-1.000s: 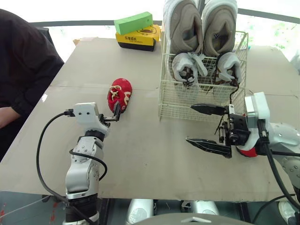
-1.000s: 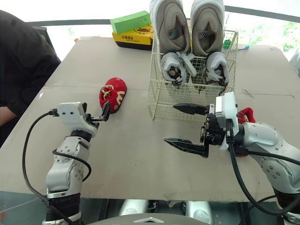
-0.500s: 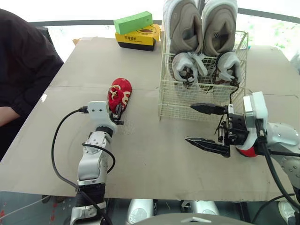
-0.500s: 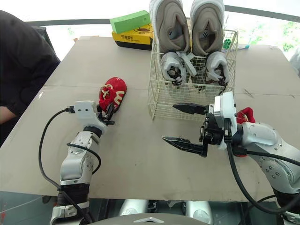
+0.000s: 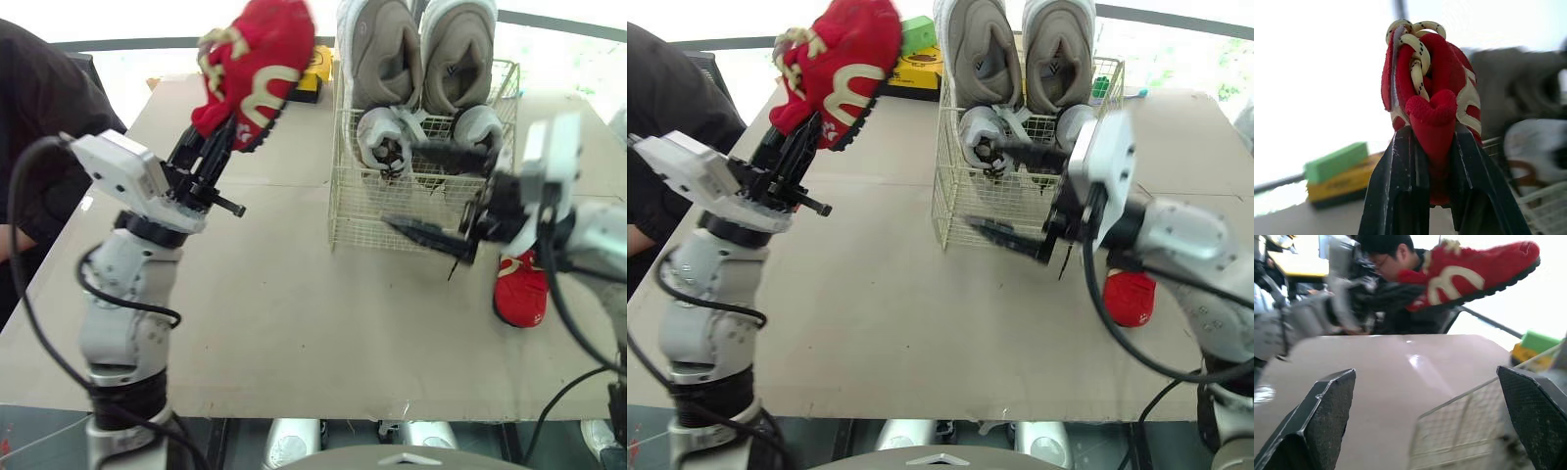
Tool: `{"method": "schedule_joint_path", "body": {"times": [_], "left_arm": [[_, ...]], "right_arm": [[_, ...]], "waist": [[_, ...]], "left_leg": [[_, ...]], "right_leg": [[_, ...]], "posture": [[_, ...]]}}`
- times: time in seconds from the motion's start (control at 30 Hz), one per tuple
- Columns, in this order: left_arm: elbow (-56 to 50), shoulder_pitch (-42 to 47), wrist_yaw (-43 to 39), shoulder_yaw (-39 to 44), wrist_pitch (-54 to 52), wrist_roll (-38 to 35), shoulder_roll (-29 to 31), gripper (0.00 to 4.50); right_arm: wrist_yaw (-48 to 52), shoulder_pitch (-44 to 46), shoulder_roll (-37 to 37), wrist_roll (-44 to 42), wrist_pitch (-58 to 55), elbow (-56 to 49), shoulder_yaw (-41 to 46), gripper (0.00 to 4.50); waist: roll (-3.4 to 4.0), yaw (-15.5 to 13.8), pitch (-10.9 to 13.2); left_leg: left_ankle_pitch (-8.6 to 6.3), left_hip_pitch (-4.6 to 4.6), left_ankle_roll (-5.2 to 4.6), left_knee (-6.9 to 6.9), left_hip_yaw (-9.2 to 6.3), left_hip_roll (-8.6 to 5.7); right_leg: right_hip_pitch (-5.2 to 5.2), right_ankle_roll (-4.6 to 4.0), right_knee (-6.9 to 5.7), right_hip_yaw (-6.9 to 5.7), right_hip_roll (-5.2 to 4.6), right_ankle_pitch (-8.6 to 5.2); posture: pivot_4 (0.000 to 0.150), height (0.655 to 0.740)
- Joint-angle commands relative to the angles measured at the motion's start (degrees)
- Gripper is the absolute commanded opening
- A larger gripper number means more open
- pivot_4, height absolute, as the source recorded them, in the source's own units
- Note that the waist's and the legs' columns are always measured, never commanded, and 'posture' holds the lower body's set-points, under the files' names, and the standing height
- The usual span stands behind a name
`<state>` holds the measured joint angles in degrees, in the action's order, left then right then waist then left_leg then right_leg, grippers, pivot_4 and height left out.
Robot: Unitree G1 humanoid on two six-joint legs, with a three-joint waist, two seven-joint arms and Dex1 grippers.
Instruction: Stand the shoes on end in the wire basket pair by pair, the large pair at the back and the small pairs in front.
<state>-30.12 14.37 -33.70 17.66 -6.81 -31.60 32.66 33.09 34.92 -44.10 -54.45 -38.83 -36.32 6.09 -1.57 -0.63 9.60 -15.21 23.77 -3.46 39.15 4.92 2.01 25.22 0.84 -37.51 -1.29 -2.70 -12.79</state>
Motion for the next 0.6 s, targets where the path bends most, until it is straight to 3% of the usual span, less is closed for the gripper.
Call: {"method": "schedule_joint_path", "body": {"times": [0.03, 0.13, 0.27, 0.4, 0.6], "left_arm": [[-0.3, 0.0, -13.0, 1.0, 4.7, -2.9, 5.8, 0.23], [3.9, 2.7, -23.0, -2.4, 9.3, -1.1, 9.8, 0.23], [10.1, 9.1, -32.5, -8.9, 16.5, 2.7, 10.7, 0.23], [19.1, 18.3, -39.6, -15.6, 25.9, 7.5, 8.6, 0.23], [28.4, 26.1, -45.5, -18.4, 35.4, 7.3, 4.5, 0.23]], "right_arm": [[1.3, 7.6, -3.3, -6.3, -4.9, 2.9, 3.0, 4.50], [4.1, 13.4, -7.7, -11.3, -10.2, 7.0, 4.4, 4.50], [5.7, 18.1, -13.3, -16.1, -17.5, 11.3, 4.0, 4.50], [9.4, 24.2, -15.2, -10.2, -24.1, 12.5, -6.6, 4.50], [18.5, 26.8, -15.8, -3.2, -29.3, 13.3, -18.4, 4.50]], "waist": [[0.02, -0.1, 0.0], [0.03, -0.2, 0.0], [0.08, -0.3, 0.1], [0.21, 0.1, 0.2], [0.24, 0.4, 0.2]], "left_leg": [[-0.01, -0.01, -0.02, 0.01, -0.02, 0.00], [-0.14, 0.01, -0.25, 0.03, -0.01, -0.02], [-0.15, 0.07, -0.29, 0.06, -0.07, -0.09], [-0.21, 0.04, -0.39, 0.06, 0.07, -0.05], [-0.20, 0.18, -0.40, 0.06, 0.17, 0.08]], "right_leg": [[-0.02, -0.01, -0.02, -0.04, 0.02, -0.01], [-0.03, -0.01, 0.03, -0.05, 0.04, -0.01], [-0.10, 0.00, 0.16, -0.20, 0.02, -0.01], [-0.16, 0.11, 0.33, -0.11, 0.09, 0.05], [0.02, 0.27, 0.35, -0.15, 0.31, 0.15]], "posture": [[0.150, 0.7400], [0.150, 0.7400], [0.150, 0.7400], [0.150, 0.7400], [0.150, 0.7400]]}}
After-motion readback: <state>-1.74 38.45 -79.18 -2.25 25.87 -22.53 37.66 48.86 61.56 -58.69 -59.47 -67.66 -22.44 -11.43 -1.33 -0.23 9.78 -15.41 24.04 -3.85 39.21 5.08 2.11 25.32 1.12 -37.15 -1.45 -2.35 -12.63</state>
